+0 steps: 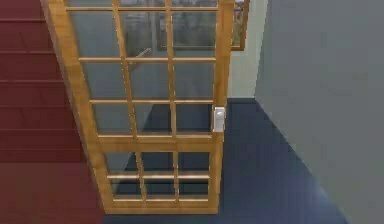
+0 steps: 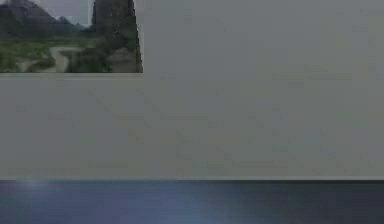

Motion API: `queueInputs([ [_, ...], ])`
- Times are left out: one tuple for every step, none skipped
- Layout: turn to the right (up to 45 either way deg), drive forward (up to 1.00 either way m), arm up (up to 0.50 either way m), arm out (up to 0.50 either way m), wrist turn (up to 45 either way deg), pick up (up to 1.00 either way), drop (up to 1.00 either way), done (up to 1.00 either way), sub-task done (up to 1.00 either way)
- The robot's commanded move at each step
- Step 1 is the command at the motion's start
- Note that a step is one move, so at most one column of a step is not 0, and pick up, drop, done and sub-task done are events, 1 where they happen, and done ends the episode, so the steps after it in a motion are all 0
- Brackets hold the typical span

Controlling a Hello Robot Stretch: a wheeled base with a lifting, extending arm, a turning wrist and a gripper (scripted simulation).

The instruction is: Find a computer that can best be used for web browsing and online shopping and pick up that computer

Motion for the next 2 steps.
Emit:
queueInputs([
  [-45.0, 0.0, 0.0, 0.0, 0.0, 0.0, 0.0, 0.0, 0.0],
  [-45.0, 0.0, 0.0, 0.0, 0.0, 0.0, 0.0, 0.0, 0.0],
])
